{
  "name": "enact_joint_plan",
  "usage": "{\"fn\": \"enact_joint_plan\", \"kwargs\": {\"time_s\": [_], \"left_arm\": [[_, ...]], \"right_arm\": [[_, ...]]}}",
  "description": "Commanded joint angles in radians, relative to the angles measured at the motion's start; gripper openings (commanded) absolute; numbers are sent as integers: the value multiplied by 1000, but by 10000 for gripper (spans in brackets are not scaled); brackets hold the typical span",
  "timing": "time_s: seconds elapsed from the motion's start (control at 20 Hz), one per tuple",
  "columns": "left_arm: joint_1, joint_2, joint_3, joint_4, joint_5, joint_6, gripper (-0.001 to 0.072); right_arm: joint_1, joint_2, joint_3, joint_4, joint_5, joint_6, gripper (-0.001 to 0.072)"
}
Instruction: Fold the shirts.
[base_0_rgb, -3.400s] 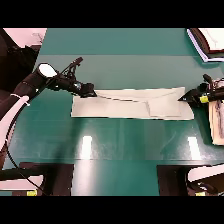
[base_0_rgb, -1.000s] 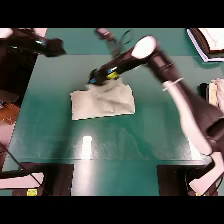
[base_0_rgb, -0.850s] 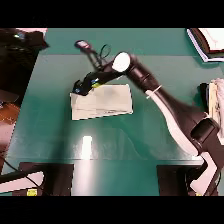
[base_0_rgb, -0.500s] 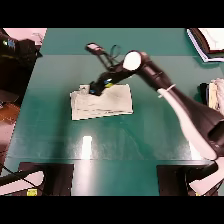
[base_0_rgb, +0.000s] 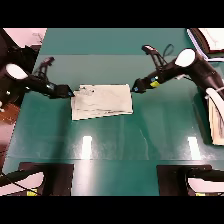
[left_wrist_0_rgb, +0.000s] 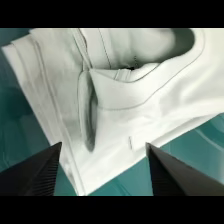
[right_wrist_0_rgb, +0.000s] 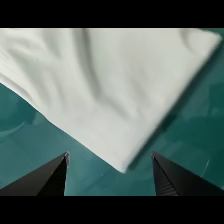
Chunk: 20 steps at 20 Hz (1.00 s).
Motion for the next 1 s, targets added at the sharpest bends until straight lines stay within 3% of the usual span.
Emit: {"fn": "enact_joint_plan", "kwargs": {"time_s": [0.0,0.2,0.25,0.35,0.4,0.65,0.85,0.95], "left_arm": [[-52,-43,-87,-75,135,87,616],[-69,-112,-87,-114,149,104,616],[-66,-112,-85,-114,151,103,551],[-66,-111,-50,-110,123,104,116],[-66,-111,-20,-109,93,105,33],[-66,13,104,-38,-105,133,30],[-66,58,91,58,-394,138,32],[-66,58,47,58,-421,138,33]], "right_arm": [[-45,83,-145,0,-34,5,593],[-45,136,-251,0,-52,5,593],[-45,150,-272,0,-52,5,593],[-45,163,-289,-1,-51,5,593],[-45,164,-288,0,-50,5,593],[-47,164,-288,-2,-51,5,593],[-47,164,-288,-2,-84,5,593],[-47,164,-288,-1,-113,5,593]]}}
